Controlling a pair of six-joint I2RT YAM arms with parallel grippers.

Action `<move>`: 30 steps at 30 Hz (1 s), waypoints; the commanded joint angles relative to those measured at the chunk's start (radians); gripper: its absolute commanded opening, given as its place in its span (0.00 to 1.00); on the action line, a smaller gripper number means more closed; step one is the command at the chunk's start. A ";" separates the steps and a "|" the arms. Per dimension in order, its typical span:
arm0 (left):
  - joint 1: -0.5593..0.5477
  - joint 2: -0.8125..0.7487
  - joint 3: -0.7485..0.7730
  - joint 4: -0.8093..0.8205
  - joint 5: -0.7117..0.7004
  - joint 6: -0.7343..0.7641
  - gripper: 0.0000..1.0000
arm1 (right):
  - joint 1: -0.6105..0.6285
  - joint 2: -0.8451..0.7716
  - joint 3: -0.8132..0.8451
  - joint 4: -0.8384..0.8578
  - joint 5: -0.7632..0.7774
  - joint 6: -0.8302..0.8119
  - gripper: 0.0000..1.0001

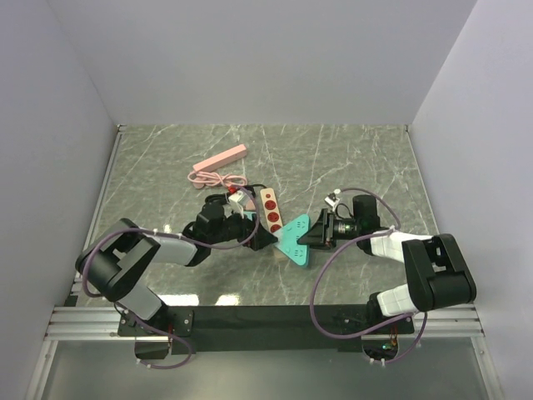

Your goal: Insert the plug

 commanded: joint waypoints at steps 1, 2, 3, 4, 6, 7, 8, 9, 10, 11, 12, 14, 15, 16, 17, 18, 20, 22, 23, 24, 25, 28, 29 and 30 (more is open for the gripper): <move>-0.011 0.011 0.032 0.047 0.014 -0.001 0.94 | 0.006 0.013 0.048 -0.015 -0.006 -0.029 0.00; -0.012 0.013 0.038 0.023 0.008 0.004 0.93 | 0.006 0.017 0.059 -0.024 -0.005 -0.033 0.00; -0.020 0.012 0.044 0.006 -0.002 0.016 0.93 | 0.006 0.022 0.065 -0.032 -0.006 -0.038 0.00; -0.023 0.010 0.046 -0.005 -0.019 0.022 0.93 | 0.006 0.032 0.073 -0.038 -0.006 -0.041 0.00; -0.031 0.018 0.051 -0.012 -0.024 0.025 0.93 | 0.008 0.045 0.079 -0.037 -0.011 -0.041 0.00; -0.032 0.022 0.052 -0.009 -0.023 0.025 0.92 | 0.008 0.054 0.091 -0.043 -0.011 -0.046 0.00; -0.034 0.028 0.057 -0.005 -0.018 0.019 0.90 | 0.006 0.062 0.099 -0.057 -0.006 -0.055 0.00; -0.037 0.041 0.058 -0.003 -0.013 0.016 0.89 | 0.008 0.068 0.108 -0.073 -0.003 -0.067 0.00; -0.036 0.047 0.063 0.000 -0.009 0.016 0.87 | 0.006 0.079 0.125 -0.109 0.001 -0.095 0.00; -0.039 0.051 0.063 0.001 -0.006 0.013 0.86 | 0.005 0.082 0.131 -0.120 0.003 -0.102 0.00; -0.040 0.056 0.063 0.003 -0.004 0.011 0.85 | 0.005 0.085 0.134 -0.124 0.005 -0.107 0.00; -0.043 0.058 0.061 0.006 0.000 0.010 0.83 | -0.003 0.088 0.143 -0.144 0.009 -0.121 0.00; -0.043 0.058 0.061 0.011 0.002 0.008 0.83 | -0.009 0.082 0.148 -0.170 0.014 -0.141 0.00; -0.045 0.059 0.061 0.014 0.007 0.007 0.83 | -0.013 0.074 0.151 -0.178 0.018 -0.145 0.00; -0.046 0.062 0.061 0.018 0.011 0.004 0.82 | -0.024 0.066 0.151 -0.181 0.026 -0.147 0.00; -0.046 0.065 0.063 0.021 0.019 0.001 0.82 | -0.029 0.057 0.154 -0.187 0.028 -0.151 0.00; -0.049 0.068 0.066 0.029 0.022 -0.002 0.82 | -0.035 0.048 0.154 -0.192 0.021 -0.159 0.00; -0.055 0.076 0.067 0.031 0.025 -0.005 0.81 | -0.036 0.063 0.156 -0.187 0.017 -0.159 0.01; -0.058 0.076 0.067 0.032 0.027 -0.007 0.81 | -0.036 0.069 0.154 -0.183 0.014 -0.161 0.01; -0.059 0.074 0.067 0.034 0.028 -0.007 0.81 | -0.038 0.080 0.154 -0.184 0.014 -0.162 0.01; -0.062 0.076 0.066 0.034 0.028 -0.009 0.81 | -0.038 0.083 0.157 -0.192 0.018 -0.168 0.01; -0.068 0.074 0.066 0.037 0.030 -0.010 0.81 | -0.046 0.088 0.165 -0.209 0.025 -0.184 0.01; -0.072 0.074 0.069 0.035 0.030 -0.012 0.81 | -0.050 0.089 0.166 -0.207 0.023 -0.185 0.01; -0.074 0.076 0.072 0.035 0.030 -0.010 0.80 | -0.055 0.094 0.171 -0.212 0.029 -0.191 0.01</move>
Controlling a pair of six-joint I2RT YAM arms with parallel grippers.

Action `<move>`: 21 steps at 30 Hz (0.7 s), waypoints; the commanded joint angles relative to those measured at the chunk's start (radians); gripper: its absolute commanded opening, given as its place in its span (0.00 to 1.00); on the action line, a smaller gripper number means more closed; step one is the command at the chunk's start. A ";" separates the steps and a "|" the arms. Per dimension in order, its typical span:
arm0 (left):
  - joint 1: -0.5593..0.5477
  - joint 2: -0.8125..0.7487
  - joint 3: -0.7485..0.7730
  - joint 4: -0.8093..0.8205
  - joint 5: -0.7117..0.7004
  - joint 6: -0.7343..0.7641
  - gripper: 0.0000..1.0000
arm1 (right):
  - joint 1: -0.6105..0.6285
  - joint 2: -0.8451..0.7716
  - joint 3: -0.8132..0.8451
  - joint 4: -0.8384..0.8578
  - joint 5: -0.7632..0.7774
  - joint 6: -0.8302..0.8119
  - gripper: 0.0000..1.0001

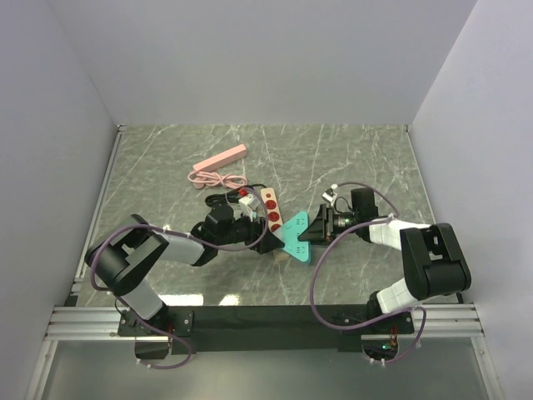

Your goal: Insert the plug

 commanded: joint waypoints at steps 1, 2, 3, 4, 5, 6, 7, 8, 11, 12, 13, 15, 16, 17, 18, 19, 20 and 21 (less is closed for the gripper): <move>-0.015 0.013 0.029 0.031 0.015 -0.006 0.80 | -0.031 0.019 0.046 -0.010 0.072 -0.047 0.01; -0.017 0.014 0.031 0.027 0.012 -0.007 0.80 | -0.034 0.023 0.046 -0.009 0.072 -0.050 0.01; -0.017 0.016 0.031 0.022 0.011 -0.007 0.80 | -0.036 0.031 0.052 -0.024 0.075 -0.061 0.01; -0.017 0.017 0.034 0.018 0.006 -0.010 0.79 | -0.040 0.034 0.055 -0.033 0.092 -0.067 0.02; -0.018 0.020 0.035 0.016 -0.002 -0.012 0.78 | -0.045 0.037 0.058 -0.044 0.103 -0.075 0.01; -0.018 0.019 0.034 0.016 -0.002 -0.012 0.78 | -0.048 0.043 0.056 -0.047 0.106 -0.081 0.02; -0.018 0.020 0.034 0.016 -0.002 -0.015 0.75 | -0.050 0.048 0.056 -0.047 0.106 -0.081 0.02; -0.018 0.020 0.032 0.017 -0.002 -0.015 0.74 | -0.050 0.050 0.058 -0.049 0.111 -0.084 0.02; -0.018 0.011 0.032 0.013 -0.011 -0.015 0.71 | -0.050 0.071 0.068 -0.094 0.137 -0.115 0.02; -0.018 0.010 0.034 -0.002 -0.016 -0.014 0.71 | -0.050 0.071 0.072 -0.105 0.153 -0.122 0.02; -0.018 0.000 0.035 -0.010 -0.020 -0.006 0.72 | -0.050 0.068 0.072 -0.105 0.164 -0.125 0.02; -0.018 -0.006 0.037 -0.027 -0.032 -0.001 0.72 | -0.050 0.054 0.072 -0.105 0.172 -0.132 0.03; -0.018 -0.012 0.037 -0.028 -0.032 0.002 0.72 | -0.050 0.050 0.073 -0.127 0.178 -0.135 0.04; -0.018 -0.015 0.037 -0.030 -0.032 0.002 0.71 | -0.051 0.042 0.075 -0.138 0.195 -0.142 0.04; -0.018 -0.015 0.035 -0.029 -0.029 0.000 0.66 | -0.051 0.040 0.073 -0.138 0.193 -0.142 0.04; -0.018 -0.017 0.035 -0.027 -0.026 -0.001 0.62 | -0.051 0.042 0.070 -0.133 0.192 -0.141 0.04; -0.017 -0.017 0.035 -0.027 -0.025 -0.001 0.59 | -0.053 0.046 0.066 -0.130 0.193 -0.139 0.04; -0.018 -0.018 0.035 -0.030 -0.025 -0.001 0.57 | -0.054 0.046 0.064 -0.128 0.198 -0.139 0.04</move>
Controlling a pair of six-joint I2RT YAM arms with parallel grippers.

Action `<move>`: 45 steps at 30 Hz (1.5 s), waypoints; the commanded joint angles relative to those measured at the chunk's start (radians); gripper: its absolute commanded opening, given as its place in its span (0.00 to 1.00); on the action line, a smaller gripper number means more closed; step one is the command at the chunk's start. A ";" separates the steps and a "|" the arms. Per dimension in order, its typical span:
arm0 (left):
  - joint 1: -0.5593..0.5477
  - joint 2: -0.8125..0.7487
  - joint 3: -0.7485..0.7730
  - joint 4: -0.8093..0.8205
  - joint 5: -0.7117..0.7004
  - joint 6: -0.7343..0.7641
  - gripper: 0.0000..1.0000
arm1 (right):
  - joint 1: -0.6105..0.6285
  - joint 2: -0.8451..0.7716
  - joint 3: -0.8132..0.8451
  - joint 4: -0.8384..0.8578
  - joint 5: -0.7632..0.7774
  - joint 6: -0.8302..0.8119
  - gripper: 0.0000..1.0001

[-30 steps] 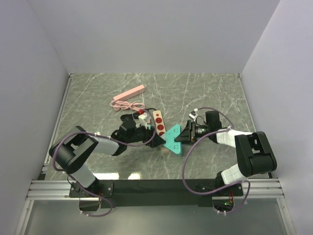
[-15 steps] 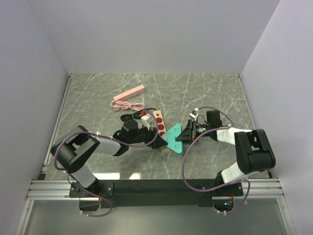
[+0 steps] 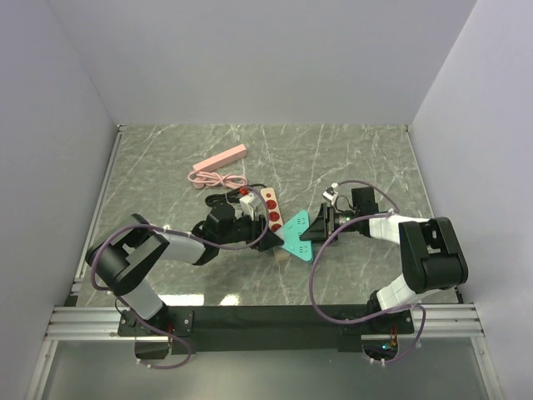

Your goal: Insert the plug

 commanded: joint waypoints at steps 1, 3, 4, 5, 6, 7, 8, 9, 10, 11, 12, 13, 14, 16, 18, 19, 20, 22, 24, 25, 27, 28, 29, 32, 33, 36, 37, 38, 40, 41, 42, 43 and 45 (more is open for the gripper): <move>-0.006 -0.026 0.019 -0.017 -0.019 0.026 0.57 | -0.028 -0.004 0.011 -0.030 0.213 -0.026 0.04; -0.006 -0.029 0.014 -0.014 -0.018 0.024 0.54 | -0.027 -0.010 -0.001 -0.021 0.214 -0.019 0.04; -0.006 -0.032 0.014 -0.012 -0.018 0.024 0.54 | -0.030 -0.013 -0.004 -0.020 0.219 -0.017 0.05; -0.006 -0.034 0.013 -0.012 -0.018 0.023 0.54 | -0.028 -0.020 -0.006 -0.021 0.225 -0.017 0.04; -0.006 -0.035 0.011 -0.011 -0.011 0.023 0.54 | -0.028 -0.022 -0.007 -0.020 0.221 -0.014 0.05; -0.008 -0.035 0.011 -0.011 -0.011 0.023 0.54 | -0.028 -0.023 -0.007 -0.020 0.218 -0.014 0.05; -0.008 -0.037 0.009 -0.009 -0.011 0.021 0.54 | -0.028 -0.019 -0.004 -0.021 0.219 -0.016 0.05; -0.008 -0.038 0.008 -0.009 -0.010 0.018 0.54 | -0.030 -0.016 -0.001 -0.023 0.230 -0.017 0.04; -0.009 -0.038 0.008 -0.009 -0.007 0.020 0.53 | -0.034 -0.013 0.004 -0.035 0.237 -0.026 0.05; -0.011 -0.038 0.006 -0.011 -0.007 0.020 0.53 | -0.036 -0.011 0.002 -0.033 0.242 -0.028 0.05; -0.014 -0.038 0.006 -0.009 -0.007 0.018 0.53 | -0.036 -0.013 0.004 -0.032 0.237 -0.026 0.05; -0.017 -0.035 0.006 -0.009 -0.005 0.018 0.53 | -0.038 -0.008 0.011 -0.033 0.236 -0.031 0.05; -0.018 -0.034 0.008 -0.004 -0.002 0.018 0.52 | -0.038 -0.008 0.014 -0.036 0.237 -0.029 0.06; -0.024 -0.023 0.011 0.002 0.001 0.012 0.51 | -0.039 -0.002 0.030 -0.044 0.254 -0.040 0.10; -0.029 -0.017 0.013 0.011 0.010 0.006 0.49 | -0.039 0.001 0.033 -0.046 0.253 -0.039 0.13; -0.034 -0.015 0.011 0.012 0.012 0.003 0.48 | -0.039 0.003 0.037 -0.046 0.254 -0.039 0.20; -0.037 -0.015 0.011 0.012 0.007 0.001 0.48 | -0.039 0.004 0.039 -0.046 0.257 -0.039 0.23; -0.041 -0.015 0.009 0.005 -0.002 0.003 0.47 | -0.039 0.006 0.036 -0.040 0.253 -0.039 0.32; -0.043 -0.012 0.011 -0.003 -0.014 0.006 0.46 | -0.039 0.000 0.030 -0.029 0.247 -0.029 0.40; -0.044 -0.009 0.012 -0.003 -0.014 0.004 0.45 | -0.039 -0.008 0.022 -0.020 0.242 -0.026 0.44; -0.046 0.000 0.013 0.005 -0.013 0.000 0.45 | -0.039 -0.020 0.013 -0.020 0.244 -0.017 0.51; -0.046 0.003 0.013 0.008 -0.011 -0.002 0.44 | -0.038 -0.025 0.010 -0.020 0.245 -0.013 0.52; -0.047 0.005 0.013 0.009 -0.011 -0.003 0.43 | -0.038 -0.030 0.007 0.009 0.253 -0.006 0.53; -0.050 0.005 0.009 0.006 -0.019 0.000 0.43 | -0.038 -0.034 -0.006 0.049 0.256 0.017 0.54; -0.052 0.000 0.009 0.003 -0.025 0.001 0.42 | -0.036 -0.037 -0.010 0.069 0.247 0.035 0.54; -0.052 -0.006 0.009 -0.007 -0.034 0.006 0.42 | -0.024 -0.037 -0.004 0.106 0.248 0.056 0.47; -0.052 -0.008 0.008 -0.007 -0.037 0.006 0.42 | -0.019 -0.036 0.002 0.115 0.247 0.061 0.45; -0.054 -0.011 0.008 -0.012 -0.041 0.006 0.42 | -0.013 -0.036 0.008 0.109 0.250 0.061 0.44; -0.054 -0.014 0.008 -0.018 -0.056 0.009 0.42 | 0.008 -0.039 0.030 0.089 0.273 0.055 0.43; -0.054 -0.014 0.009 -0.032 -0.062 0.012 0.42 | 0.016 -0.039 0.036 0.080 0.286 0.047 0.43; -0.054 -0.015 0.009 -0.037 -0.067 0.015 0.42 | 0.022 -0.043 0.045 0.066 0.312 0.044 0.43; -0.054 -0.015 0.009 -0.040 -0.071 0.018 0.42 | 0.037 -0.043 0.048 0.062 0.319 0.041 0.43; -0.054 -0.015 0.006 -0.038 -0.073 0.017 0.43 | 0.042 -0.040 0.050 0.056 0.326 0.037 0.43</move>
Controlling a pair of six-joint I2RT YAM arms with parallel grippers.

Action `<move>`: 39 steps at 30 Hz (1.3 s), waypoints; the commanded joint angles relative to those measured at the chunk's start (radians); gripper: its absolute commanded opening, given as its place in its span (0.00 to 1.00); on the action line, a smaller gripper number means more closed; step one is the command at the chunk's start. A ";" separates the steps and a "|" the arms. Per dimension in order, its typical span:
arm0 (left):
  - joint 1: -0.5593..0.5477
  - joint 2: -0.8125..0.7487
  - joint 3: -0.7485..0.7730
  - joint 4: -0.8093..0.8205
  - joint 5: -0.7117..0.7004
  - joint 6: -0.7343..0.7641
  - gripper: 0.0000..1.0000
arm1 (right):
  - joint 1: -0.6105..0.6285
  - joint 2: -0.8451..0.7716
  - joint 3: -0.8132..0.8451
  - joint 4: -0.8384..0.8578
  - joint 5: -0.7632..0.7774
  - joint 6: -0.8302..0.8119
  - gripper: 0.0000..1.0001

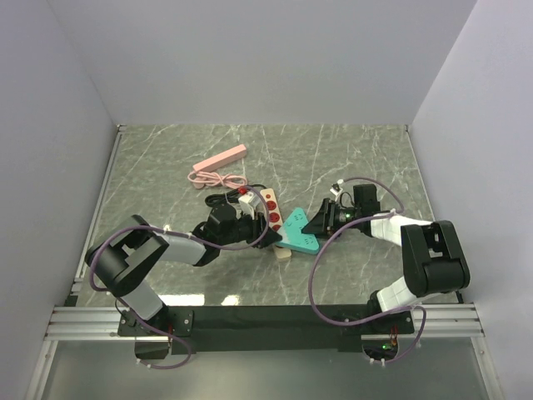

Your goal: Insert the plug

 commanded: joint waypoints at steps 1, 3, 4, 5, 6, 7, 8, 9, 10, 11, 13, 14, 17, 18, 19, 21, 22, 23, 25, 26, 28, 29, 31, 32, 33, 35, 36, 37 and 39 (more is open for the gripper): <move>-0.033 -0.008 0.006 -0.040 0.030 0.014 0.44 | 0.041 -0.013 0.040 0.025 0.128 -0.025 0.43; -0.036 -0.009 0.005 -0.042 0.026 0.015 0.47 | 0.040 -0.007 0.039 -0.001 0.146 -0.043 0.43; -0.036 -0.008 0.006 -0.044 0.023 0.017 0.52 | 0.040 -0.007 0.039 -0.007 0.169 -0.048 0.43; -0.039 -0.006 0.006 -0.048 0.018 0.019 0.54 | 0.040 -0.008 0.039 -0.013 0.180 -0.056 0.43; -0.041 -0.006 0.008 -0.054 0.012 0.020 0.55 | 0.041 -0.014 0.033 -0.018 0.189 -0.059 0.43; -0.043 -0.005 0.008 -0.056 0.007 0.022 0.60 | 0.040 -0.017 0.030 -0.016 0.191 -0.060 0.43; -0.046 -0.005 0.008 -0.057 0.000 0.022 0.62 | 0.040 -0.017 0.025 -0.018 0.205 -0.065 0.43; -0.046 -0.008 -0.003 -0.053 -0.010 0.020 0.64 | 0.041 -0.016 0.019 -0.027 0.214 -0.069 0.43; -0.046 -0.014 -0.009 -0.036 -0.010 0.020 0.68 | 0.041 -0.014 0.016 -0.028 0.222 -0.072 0.43; -0.049 -0.029 -0.015 -0.030 -0.011 0.020 0.69 | 0.040 -0.014 0.011 -0.028 0.234 -0.077 0.43; -0.050 -0.049 -0.024 -0.046 -0.034 0.026 0.72 | 0.041 -0.010 0.001 -0.022 0.228 -0.074 0.43; -0.053 -0.072 -0.026 -0.057 -0.046 0.031 0.73 | 0.043 -0.017 0.001 -0.025 0.229 -0.076 0.43; -0.053 -0.127 -0.043 -0.086 -0.095 0.028 0.75 | 0.041 -0.033 0.002 -0.053 0.278 -0.085 0.43; -0.052 -0.141 -0.055 -0.093 -0.118 0.023 0.76 | 0.043 -0.037 0.001 -0.067 0.278 -0.088 0.43; -0.053 -0.162 -0.061 -0.096 -0.126 0.009 0.77 | 0.044 -0.043 -0.001 -0.071 0.282 -0.088 0.43; -0.053 -0.172 -0.070 -0.100 -0.157 -0.007 0.78 | 0.043 -0.062 -0.013 -0.077 0.297 -0.089 0.44; -0.053 -0.170 -0.072 -0.099 -0.180 -0.029 0.78 | 0.044 -0.070 -0.016 -0.074 0.298 -0.088 0.44; -0.053 -0.164 -0.069 -0.088 -0.184 -0.035 0.78 | 0.044 -0.079 -0.022 -0.068 0.294 -0.086 0.44; -0.053 -0.132 -0.058 -0.087 -0.182 -0.052 0.78 | 0.044 -0.086 -0.030 -0.064 0.294 -0.085 0.44; -0.053 -0.121 -0.049 -0.079 -0.178 -0.055 0.78 | 0.044 -0.093 -0.035 -0.065 0.292 -0.085 0.44; -0.052 -0.100 -0.050 -0.068 -0.174 -0.069 0.78 | 0.046 -0.100 -0.041 -0.062 0.301 -0.082 0.44; -0.052 -0.097 -0.052 -0.068 -0.180 -0.072 0.78 | 0.046 -0.105 -0.044 -0.064 0.311 -0.080 0.44; -0.053 -0.088 -0.050 -0.085 -0.194 -0.075 0.77 | 0.049 -0.109 -0.045 -0.068 0.318 -0.080 0.44; -0.053 -0.086 -0.050 -0.088 -0.212 -0.075 0.77 | 0.055 -0.116 -0.050 -0.068 0.327 -0.079 0.45; -0.053 -0.083 -0.049 -0.090 -0.215 -0.075 0.77 | 0.058 -0.117 -0.050 -0.068 0.332 -0.077 0.45; -0.053 -0.069 -0.037 -0.103 -0.227 -0.074 0.77 | 0.072 -0.117 -0.047 -0.077 0.363 -0.074 0.45; -0.053 -0.065 -0.032 -0.106 -0.231 -0.075 0.77 | 0.075 -0.117 -0.045 -0.093 0.378 -0.076 0.45; -0.053 -0.057 -0.029 -0.111 -0.234 -0.078 0.77 | 0.079 -0.116 -0.044 -0.096 0.384 -0.077 0.45; -0.053 -0.048 -0.024 -0.111 -0.247 -0.084 0.77 | 0.086 -0.116 -0.039 -0.108 0.409 -0.076 0.45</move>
